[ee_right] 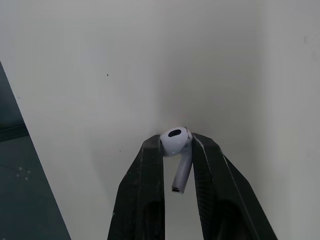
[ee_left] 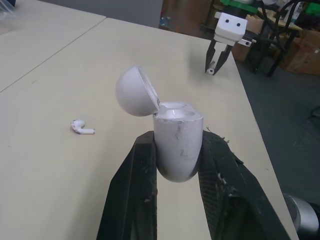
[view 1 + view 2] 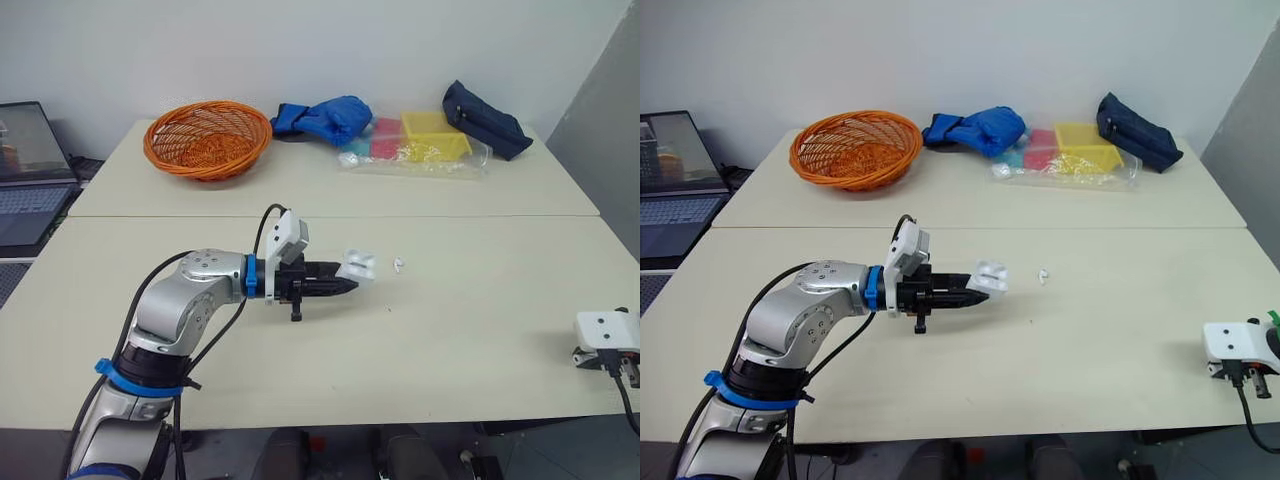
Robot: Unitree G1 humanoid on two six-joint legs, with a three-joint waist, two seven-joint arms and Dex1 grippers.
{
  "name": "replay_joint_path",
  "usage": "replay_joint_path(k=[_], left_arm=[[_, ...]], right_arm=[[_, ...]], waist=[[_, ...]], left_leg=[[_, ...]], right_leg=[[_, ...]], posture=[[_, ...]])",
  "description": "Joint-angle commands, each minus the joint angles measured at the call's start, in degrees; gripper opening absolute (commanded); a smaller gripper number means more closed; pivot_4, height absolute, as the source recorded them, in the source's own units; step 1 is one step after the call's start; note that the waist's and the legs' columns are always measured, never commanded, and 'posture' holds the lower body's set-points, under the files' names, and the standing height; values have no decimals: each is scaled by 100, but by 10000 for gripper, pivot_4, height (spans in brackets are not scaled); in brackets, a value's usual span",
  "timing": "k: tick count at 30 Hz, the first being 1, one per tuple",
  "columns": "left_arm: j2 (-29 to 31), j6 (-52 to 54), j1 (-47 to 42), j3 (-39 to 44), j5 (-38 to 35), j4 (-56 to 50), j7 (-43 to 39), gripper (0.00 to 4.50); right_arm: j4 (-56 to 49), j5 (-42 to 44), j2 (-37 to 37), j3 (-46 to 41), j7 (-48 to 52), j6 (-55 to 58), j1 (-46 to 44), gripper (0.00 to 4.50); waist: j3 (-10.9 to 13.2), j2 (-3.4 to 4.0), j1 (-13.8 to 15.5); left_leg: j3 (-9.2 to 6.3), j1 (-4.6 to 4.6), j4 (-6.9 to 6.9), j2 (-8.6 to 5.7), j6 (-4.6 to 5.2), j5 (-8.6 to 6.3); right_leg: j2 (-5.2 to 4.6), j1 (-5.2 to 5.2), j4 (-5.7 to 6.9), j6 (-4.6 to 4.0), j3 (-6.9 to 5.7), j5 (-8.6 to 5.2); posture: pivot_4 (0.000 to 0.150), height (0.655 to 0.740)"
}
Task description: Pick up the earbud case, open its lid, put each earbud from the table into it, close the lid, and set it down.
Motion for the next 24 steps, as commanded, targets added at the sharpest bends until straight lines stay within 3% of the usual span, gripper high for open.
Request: replay_joint_path(k=[1, 4, 13, 24], left_arm=[[-28, -11, -66, 57, -128, -184, 24, 7405], [-57, 1, -114, 50, -130, -154, 23, 7405], [-78, 59, -95, 48, -156, -188, 10, 7405], [-60, 63, -96, 19, -157, -180, 8, 7405]], right_arm=[[29, 48, -59, -89, 165, -22, 104, 4197], [67, 17, -51, -127, 113, -68, 134, 4197], [140, -1, -68, -240, 37, -177, 245, 34719], [-34, 0, -111, -348, 92, -186, 415, 34719]], waist=[[0, 0, 0], [0, 0, 0], [0, 0, 1], [0, 0, 1]], left_leg=[[-2, 5, 0, 0, 0, 0], [-3, 11, 1, 1, 0, 0], [-5, 10, 0, 1, 0, 0], [-5, 11, 1, 0, 0, 0]], right_leg=[[0, 5, 1, -1, -1, -1], [0, 13, 1, -3, -2, -1], [0, 14, 0, -2, -5, -1], [0, 15, 0, -3, -5, -2]], posture=[[1500, 7400], [1500, 7400], [1500, 7400], [1500, 7400]])
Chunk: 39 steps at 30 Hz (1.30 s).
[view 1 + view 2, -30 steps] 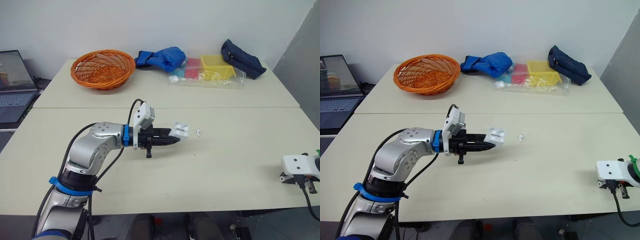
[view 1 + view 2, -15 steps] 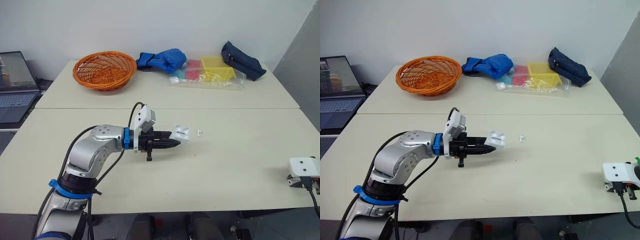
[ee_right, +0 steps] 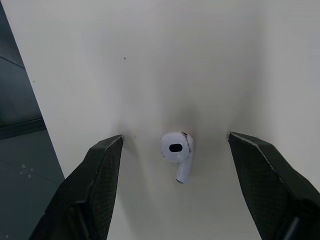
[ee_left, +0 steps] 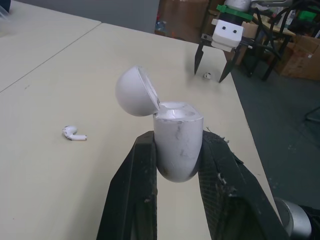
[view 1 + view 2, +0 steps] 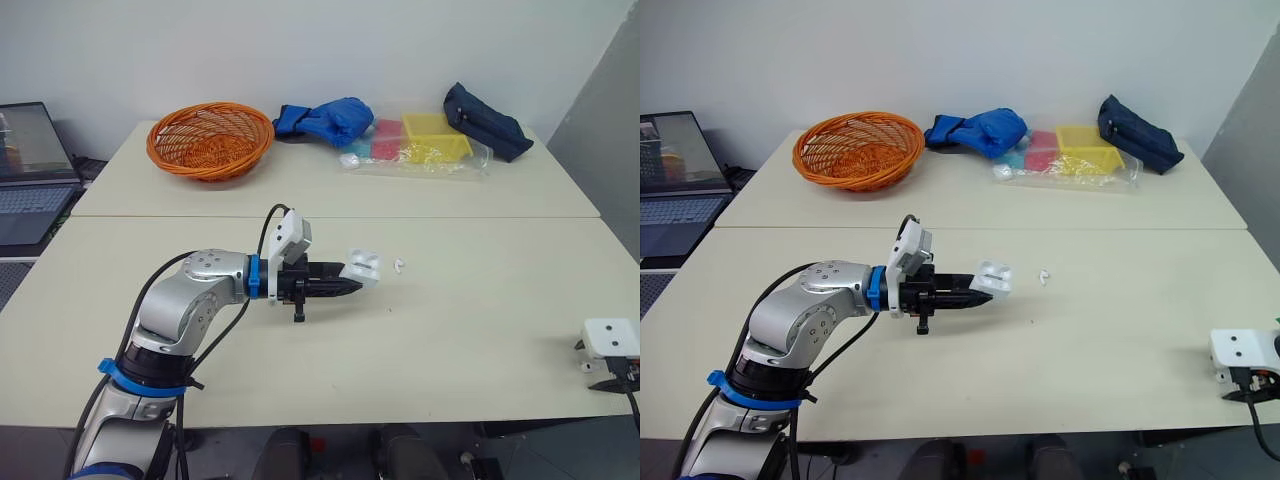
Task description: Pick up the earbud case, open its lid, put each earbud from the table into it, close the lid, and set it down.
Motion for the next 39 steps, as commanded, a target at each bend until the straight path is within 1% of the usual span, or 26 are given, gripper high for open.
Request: replay_joint_path(k=[1, 4, 5, 6, 8, 14, 20, 39], left_arm=[[16, -9, -65, 23, -85, -179, 17, 7405], [14, 23, -46, 19, -107, -225, 30, 7405], [17, 28, -41, 18, -110, -234, 28, 7405], [19, 32, -40, 20, -112, -237, 27, 7405], [15, 27, -45, 20, -104, -229, 31, 7405], [22, 23, -46, -13, -83, -236, 27, 7405], [21, 17, -46, -38, -80, -245, 44, 7405], [71, -6, 15, -52, -82, -296, 123, 7405]], right_arm=[[-115, 13, -81, -75, 78, 60, 71, 34719], [-188, 27, -46, -98, 58, 142, 61, 34719], [-200, 25, -49, -103, 54, 157, 69, 31023], [-195, 8, -55, -104, 46, 152, 70, 29703], [-185, -29, -59, -100, 20, 124, 54, 22844], [-487, -25, -23, -105, -10, 383, 52, 22844], [-400, -157, -38, -82, -127, 379, 27, 22844], [-505, -333, 85, 109, -21, 656, -290, 22844]], waist=[[0, 0, 0], [0, 0, 0], [0, 0, 0], [0, 0, 0], [0, 0, 0], [0, 0, -11], [0, 0, -10], [0, 0, -18]], left_leg=[[0, 0, 0, 0, 0, 0], [0, 0, 0, 1, 0, 0], [0, 0, 0, 1, 0, 0], [0, 0, 0, 1, 0, 0], [1, 1, 1, 1, 0, 0], [3, 5, 2, 2, 0, 0], [5, 5, 0, 1, 0, 0], [5, 6, 3, 1, 0, 0]], right_leg=[[0, 0, 0, 0, 0, 0], [0, 0, 0, 1, 0, 0], [0, 0, 0, 0, 0, 0], [0, 0, 0, 0, 0, 0], [0, 0, 1, 0, 1, 0], [1, 0, 4, 0, 4, 1], [0, 0, 2, 0, 5, 0], [0, 1, 3, 0, 7, 1]], posture=[[1500, 7400], [1500, 7400], [1500, 7400], [1500, 7400], [1500, 7400], [1500, 7400], [1500, 7400], [1500, 7400]])
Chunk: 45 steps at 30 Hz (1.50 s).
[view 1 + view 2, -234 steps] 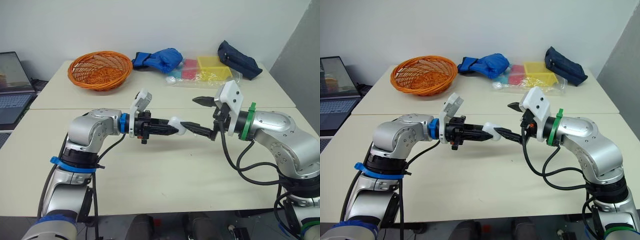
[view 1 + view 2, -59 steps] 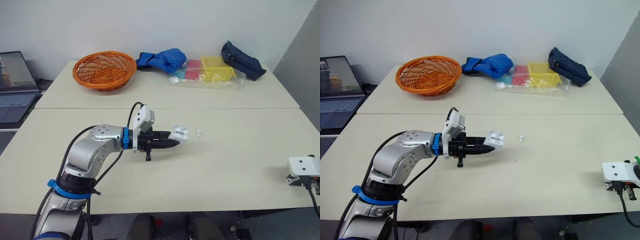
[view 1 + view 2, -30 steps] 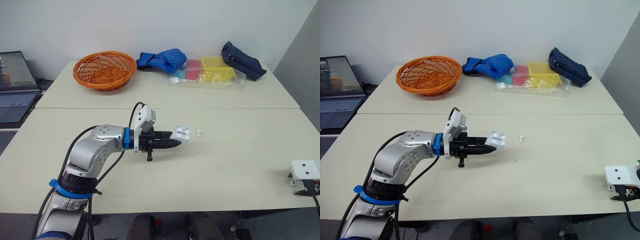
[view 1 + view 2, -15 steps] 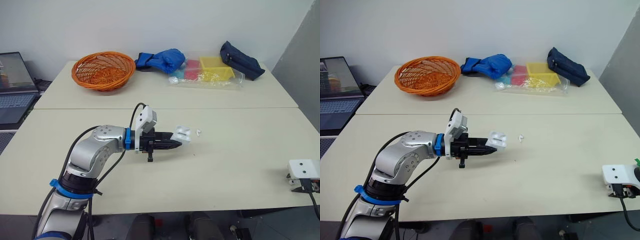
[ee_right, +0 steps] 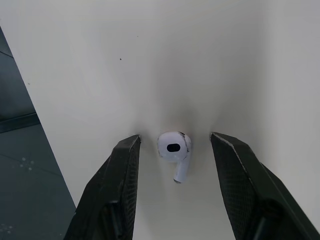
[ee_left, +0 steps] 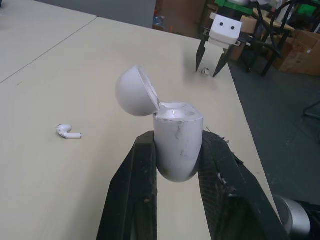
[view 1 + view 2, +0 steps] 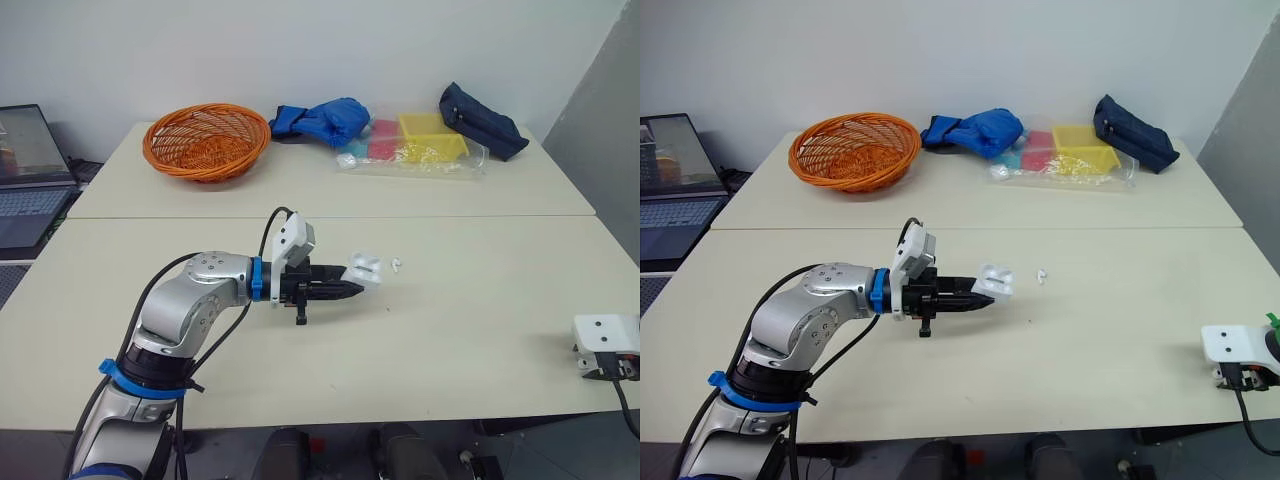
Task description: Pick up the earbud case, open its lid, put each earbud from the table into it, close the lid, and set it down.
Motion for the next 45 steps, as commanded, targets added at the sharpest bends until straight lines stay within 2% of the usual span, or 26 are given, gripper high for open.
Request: replay_joint_path(k=[1, 12, 15, 19, 26, 29, 34, 35, 37, 39, 45], left_arm=[[40, -26, -16, 71, -83, -242, 13, 7405], [48, -13, -12, 78, -81, -243, 42, 7405], [50, -19, -18, 79, -72, -236, 49, 7405], [58, -1, -23, 86, -85, -252, 58, 7405], [65, -29, -26, 69, -83, -246, 61, 7405], [59, -70, -35, 60, -59, -208, 53, 7405], [-9, -177, -61, 95, -48, -132, 65, 7405], [-80, -245, -77, 109, -26, -79, 114, 7405], [-289, -399, -127, 169, 21, 58, 300, 7405], [-481, -418, -184, 275, -51, 139, 465, 7405], [-972, -576, -355, 504, -134, 261, 850, 7405]], right_arm=[[-114, -24, 14, 9, 71, 82, -93, 22844], [-165, -27, 49, 36, 128, 210, -18, 22844], [-149, -43, 68, 44, 109, 178, -34, 16878], [-165, -45, 51, 53, 150, 167, -37, 3742], [-151, -10, 63, 32, 174, 127, -82, 3788], [-481, 169, 123, -88, 179, 208, -202, 3788], [-1906, 1033, 554, -508, 52, 1633, -659, 3788], [-2353, 1398, 768, -630, -140, 2344, -866, 3788], [-3282, 2298, 1422, -972, -912, 4102, -1440, 3788], [-3833, 2982, 2198, -1426, -1818, 5301, -1958, 3788], [-4643, 4077, 3887, -2535, -3793, 6636, -2803, 3788]], waist=[[0, 0, -1], [0, 0, 0], [0, 0, -1], [0, 0, -1], [0, 0, -1], [0, 0, -6], [0, 7, -6], [0, 7, 7], [2, 4, -2], [3, 2, 5], [2, 2, 135]], left_leg=[[1, 1, 0, 0, 0, 0], [0, 1, -2, 0, 0, 0], [-1, 1, -2, 0, 0, 0], [1, 1, -1, 0, 0, 0], [0, 1, -1, 1, 0, 0], [1, 2, -1, 1, 0, 0], [-3, 8, -3, 3, 0, 0], [-5, 7, -4, 3, 0, 0], [-8, 4, -4, 5, -1, 0], [-7, -1, -2, 4, -2, 1], [-21, -26, -4, -1, -2, 0]], right_leg=[[0, 0, 0, 0, 1, 0], [0, 0, 0, -1, -1, -1], [0, 0, 0, -1, -1, -1], [0, 0, 0, 0, 1, 0], [0, 0, 0, -1, 0, 0], [0, 0, 0, -1, 0, 0], [3, -1, 10, 3, 1, 3], [3, -1, 11, 14, -2, 9], [2, 0, 8, 16, -5, 10], [0, -2, 9, 23, -3, 17], [-5, -8, -6, 5, -18, 34]], posture=[[1500, 7400], [1500, 7400], [1500, 7400], [1500, 7400], [1500, 7400], [1500, 7400], [1500, 7400], [1500, 7400], [1500, 7400], [1500, 7400], [1500, 7400]])
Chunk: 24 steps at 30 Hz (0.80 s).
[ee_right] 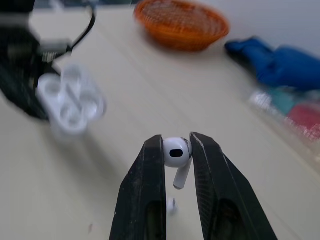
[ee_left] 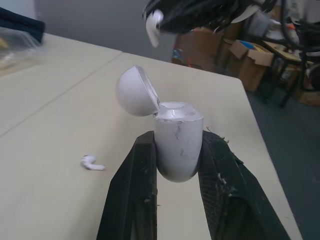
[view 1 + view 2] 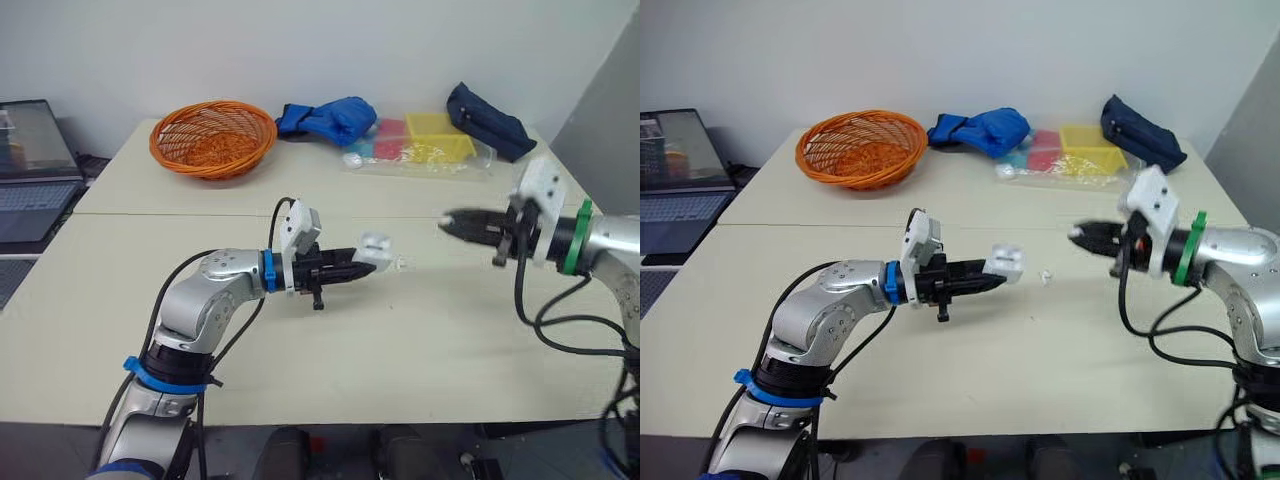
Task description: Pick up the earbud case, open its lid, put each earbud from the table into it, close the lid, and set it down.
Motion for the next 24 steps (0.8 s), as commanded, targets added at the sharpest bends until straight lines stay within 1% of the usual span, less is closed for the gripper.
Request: replay_joint_path(k=[1, 5, 7, 9, 13, 17, 24], left_arm=[[-264, -185, -280, 227, -136, -14, 233, 7405], [-480, -270, -541, 321, -143, 162, 336, 7405], [-597, -380, -692, 327, -113, 229, 404, 7405], [-656, -385, -728, 345, -134, 245, 436, 7405], [-708, -548, -731, 303, -71, 294, 457, 7405], [-775, -634, -908, 305, -50, 408, 477, 7405], [-743, -704, -931, 300, -64, 482, 385, 7405]], right_arm=[[-541, 820, 742, -746, -1182, 743, -383, 3788], [-839, 1667, 1823, -1189, -2402, 1421, -654, 3788], [-1022, 1841, 2104, -1092, -2731, 1517, -563, 3788], [-1100, 1861, 2175, -977, -2942, 1475, -502, 3788], [-1116, 2183, 2495, -968, -3429, 1354, -505, 3788], [-1102, 2511, 2476, -969, -3672, 1336, -506, 3788], [-1193, 3043, 2455, -761, -4107, 1319, -430, 3788]], waist=[[0, 0, 40], [0, 0, 40], [-1, 0, 40], [0, 1, 34], [-1, 1, 0], [-1, 1, -45], [-1, 1, -105]], left_leg=[[3, -2, -1, -2, 0, 0], [7, -10, -5, -2, 1, -1], [2, -10, -6, 1, 1, -1], [2, -10, -7, 1, 2, -1], [8, -9, -6, 0, 2, -1], [3, -9, -8, 2, 2, -1], [5, -11, -11, 2, 2, -1]], right_leg=[[-2, -1, -4, 0, 2, 0], [-1, -11, -5, 0, 4, 2], [2, -11, -2, -1, 1, 2], [3, -12, -1, -2, 0, 2], [3, -14, -1, -1, 6, 2], [6, -14, 0, -1, 1, 1], [6, -14, -4, 5, 4, -3]], posture=[[1500, 7400], [1500, 7400], [1500, 7400], [1500, 7400], [1500, 7400], [1500, 7400], [1500, 7400]])
